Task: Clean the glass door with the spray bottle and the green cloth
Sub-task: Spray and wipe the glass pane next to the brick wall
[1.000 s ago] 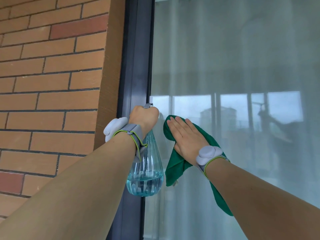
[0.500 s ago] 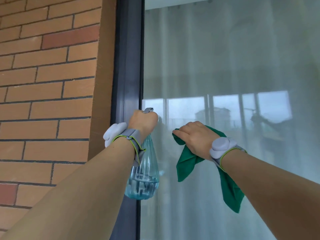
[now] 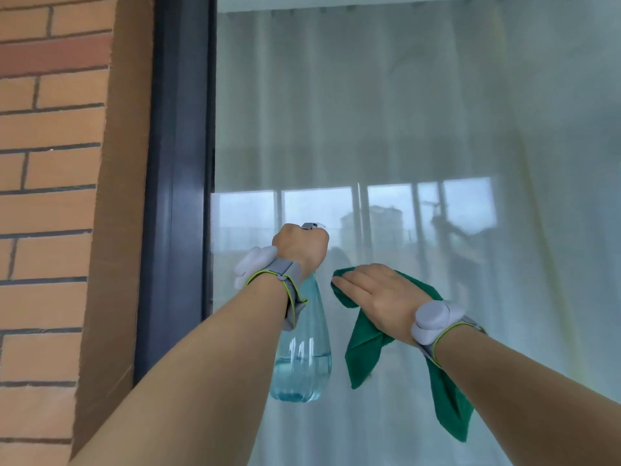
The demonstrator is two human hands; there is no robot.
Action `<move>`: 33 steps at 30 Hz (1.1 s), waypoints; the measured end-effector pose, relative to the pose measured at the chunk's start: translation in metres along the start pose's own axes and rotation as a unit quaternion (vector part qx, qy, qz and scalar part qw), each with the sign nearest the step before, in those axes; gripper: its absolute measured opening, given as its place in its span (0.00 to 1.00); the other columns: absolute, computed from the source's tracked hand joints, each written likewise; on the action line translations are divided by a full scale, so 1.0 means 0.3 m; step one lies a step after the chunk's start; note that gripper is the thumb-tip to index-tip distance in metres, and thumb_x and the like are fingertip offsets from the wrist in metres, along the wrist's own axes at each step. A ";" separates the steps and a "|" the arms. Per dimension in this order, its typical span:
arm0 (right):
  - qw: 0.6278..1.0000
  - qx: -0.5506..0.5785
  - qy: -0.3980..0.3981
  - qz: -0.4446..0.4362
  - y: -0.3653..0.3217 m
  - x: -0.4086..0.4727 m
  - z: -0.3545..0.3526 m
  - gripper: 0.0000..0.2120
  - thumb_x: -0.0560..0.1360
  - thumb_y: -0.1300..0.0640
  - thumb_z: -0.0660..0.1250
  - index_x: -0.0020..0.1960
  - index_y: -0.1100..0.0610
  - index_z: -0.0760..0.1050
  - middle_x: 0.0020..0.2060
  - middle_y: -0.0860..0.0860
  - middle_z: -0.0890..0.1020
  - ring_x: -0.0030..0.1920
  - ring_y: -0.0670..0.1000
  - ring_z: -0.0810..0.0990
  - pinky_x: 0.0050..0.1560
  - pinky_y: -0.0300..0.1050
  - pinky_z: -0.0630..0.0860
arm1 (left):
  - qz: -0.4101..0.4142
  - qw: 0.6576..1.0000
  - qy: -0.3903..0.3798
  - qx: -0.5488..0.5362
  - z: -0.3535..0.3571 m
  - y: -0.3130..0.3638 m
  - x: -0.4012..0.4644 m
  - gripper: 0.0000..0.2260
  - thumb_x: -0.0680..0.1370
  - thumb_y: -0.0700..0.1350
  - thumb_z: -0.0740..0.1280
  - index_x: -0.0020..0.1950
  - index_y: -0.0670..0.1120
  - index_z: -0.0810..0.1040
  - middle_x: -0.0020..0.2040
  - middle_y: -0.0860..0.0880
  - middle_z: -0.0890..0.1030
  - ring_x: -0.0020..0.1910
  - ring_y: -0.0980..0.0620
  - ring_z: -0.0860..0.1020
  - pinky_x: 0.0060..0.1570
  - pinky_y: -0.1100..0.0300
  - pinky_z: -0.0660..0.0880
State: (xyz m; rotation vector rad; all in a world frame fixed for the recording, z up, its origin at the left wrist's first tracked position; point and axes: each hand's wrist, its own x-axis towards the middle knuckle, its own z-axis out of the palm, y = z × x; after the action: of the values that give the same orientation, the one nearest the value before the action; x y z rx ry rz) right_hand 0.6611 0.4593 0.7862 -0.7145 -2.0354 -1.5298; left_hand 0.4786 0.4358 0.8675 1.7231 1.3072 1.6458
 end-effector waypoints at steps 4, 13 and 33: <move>0.999 0.028 0.006 -0.023 -0.058 0.031 0.060 0.22 0.76 0.65 0.56 0.70 0.62 0.67 0.60 0.57 0.77 0.58 0.59 0.76 0.58 0.52 0.74 | -0.015 0.999 0.004 0.027 -0.043 0.010 -0.029 0.16 0.68 0.50 0.58 0.45 0.40 0.77 0.49 0.39 0.85 0.42 0.41 0.82 0.41 0.57 0.75; 0.994 0.076 0.055 -0.049 -0.287 0.270 0.226 0.18 0.76 0.63 0.57 0.65 0.63 0.71 0.58 0.58 0.79 0.57 0.59 0.78 0.59 0.54 0.74 | -0.036 0.995 0.084 0.047 -0.244 -0.074 0.019 0.12 0.79 0.42 0.61 0.56 0.38 0.78 0.55 0.39 0.84 0.47 0.41 0.82 0.47 0.56 0.78; 0.992 0.019 0.051 0.113 0.059 0.414 0.104 0.25 0.75 0.68 0.56 0.72 0.66 0.63 0.64 0.61 0.73 0.59 0.63 0.73 0.65 0.57 0.67 | 0.007 0.996 0.091 0.022 -0.280 -0.003 0.010 0.19 0.65 0.45 0.59 0.51 0.40 0.77 0.52 0.39 0.85 0.52 0.39 0.84 0.49 0.55 0.79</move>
State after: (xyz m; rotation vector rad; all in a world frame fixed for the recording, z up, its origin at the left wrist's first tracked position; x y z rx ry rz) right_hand 0.5785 0.5079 0.8731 -0.8055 -1.8350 -1.3673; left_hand 0.3997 0.4140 0.8861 1.6428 1.4247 1.8314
